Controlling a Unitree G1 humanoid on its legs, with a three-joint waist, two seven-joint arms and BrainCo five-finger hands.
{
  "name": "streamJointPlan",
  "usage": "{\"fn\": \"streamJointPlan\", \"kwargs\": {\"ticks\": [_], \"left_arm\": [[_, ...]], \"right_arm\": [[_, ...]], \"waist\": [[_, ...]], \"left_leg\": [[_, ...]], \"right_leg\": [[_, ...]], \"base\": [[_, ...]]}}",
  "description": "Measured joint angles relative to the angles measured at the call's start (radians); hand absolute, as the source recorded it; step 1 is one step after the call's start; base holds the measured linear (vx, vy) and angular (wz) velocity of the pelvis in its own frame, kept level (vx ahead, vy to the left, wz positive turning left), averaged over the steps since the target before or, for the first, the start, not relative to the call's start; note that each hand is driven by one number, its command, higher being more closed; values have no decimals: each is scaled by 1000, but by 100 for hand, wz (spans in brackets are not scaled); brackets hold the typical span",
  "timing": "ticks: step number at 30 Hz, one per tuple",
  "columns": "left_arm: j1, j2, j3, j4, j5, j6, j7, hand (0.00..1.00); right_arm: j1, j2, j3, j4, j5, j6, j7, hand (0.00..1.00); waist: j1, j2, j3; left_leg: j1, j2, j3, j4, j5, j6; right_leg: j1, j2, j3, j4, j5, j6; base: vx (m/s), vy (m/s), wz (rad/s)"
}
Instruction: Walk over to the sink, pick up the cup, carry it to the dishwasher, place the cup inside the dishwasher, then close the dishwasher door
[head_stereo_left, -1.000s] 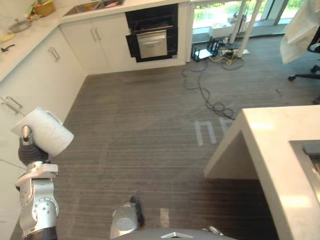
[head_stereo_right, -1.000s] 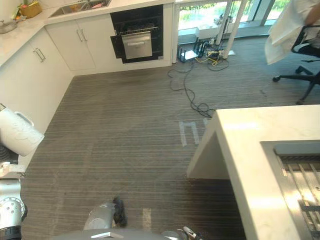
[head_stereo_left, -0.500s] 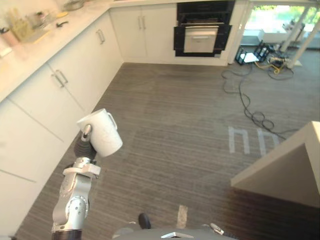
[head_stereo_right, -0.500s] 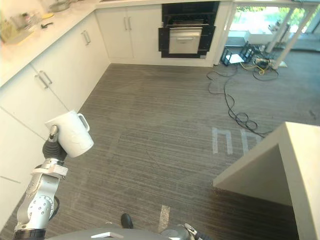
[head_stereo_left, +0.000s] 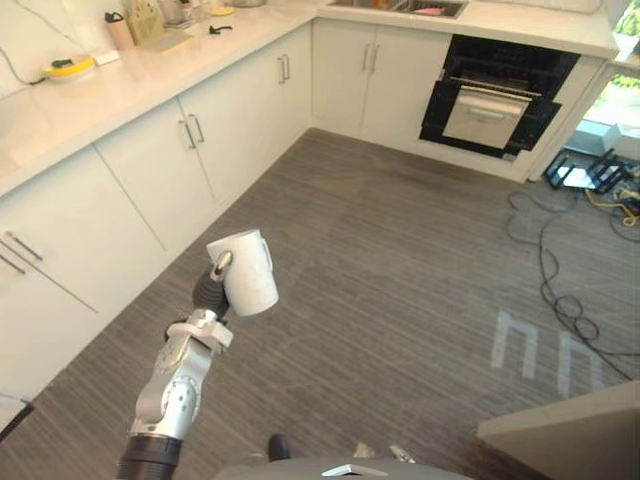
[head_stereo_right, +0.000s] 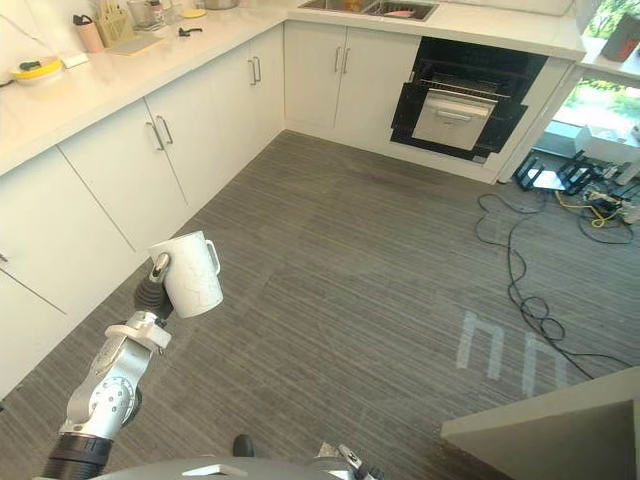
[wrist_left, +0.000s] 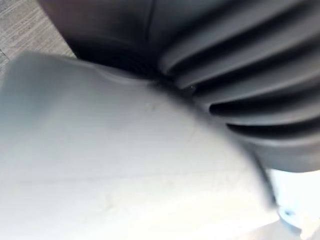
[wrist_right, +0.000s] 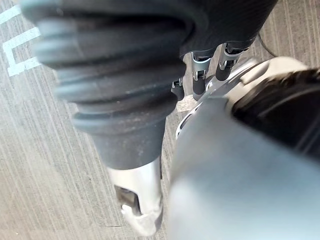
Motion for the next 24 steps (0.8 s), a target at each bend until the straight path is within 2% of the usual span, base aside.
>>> {"fn": "streamJointPlan", "kwargs": {"ticks": [6, 7, 12, 16, 22, 24], "left_arm": [[-5, 0, -2, 3, 3, -2, 5, 100], [-10, -21, 11, 13, 78, -60, 47, 100], [-10, -21, 12, 13, 78, -60, 47, 100], [-10, -24, 19, 13, 79, -91, 65, 100], [5, -45, 98, 12, 79, -147, 165, 100], [11, -52, 117, 7, 79, -153, 203, 100]], "right_arm": [[-12, -5, 24, 1, 92, 32, -10, 0], [-12, -2, 39, 0, 114, 46, -8, 0], [-6, -2, 38, 1, 114, 46, -8, 0], [17, 8, 15, 4, 132, 13, -3, 0], [61, 45, -95, 8, 155, -54, 12, 0], [66, 56, -136, 13, 149, -66, 12, 0]], "waist": [[-7, -7, -2], [-13, -17, -9], [-14, -17, -9], [-18, -17, -9], [-31, -14, -6], [-31, -10, -3]], "left_leg": [[13, 17, 42, -1, 0, -7], [35, 43, 102, -1, -14, -25], [35, 43, 101, -1, -14, -25], [36, 38, 94, 0, -15, -23], [72, 26, 94, 0, -21, -15], [80, 24, 91, 0, -21, -15]], "right_leg": [[0, 12, 32, -6, 5, -4], [31, 32, 74, -88, 60, 2], [31, 33, 75, -91, 60, 2], [33, 32, 75, -95, 61, 2], [74, 23, 75, -97, 60, 0], [83, 19, 69, -96, 58, 1]], "base": [[4, -35, -16], [-10, -12, -8], [0, 0, 0], [0, 0, 0], [0, 0, 0], [-15, 3, 6]]}}
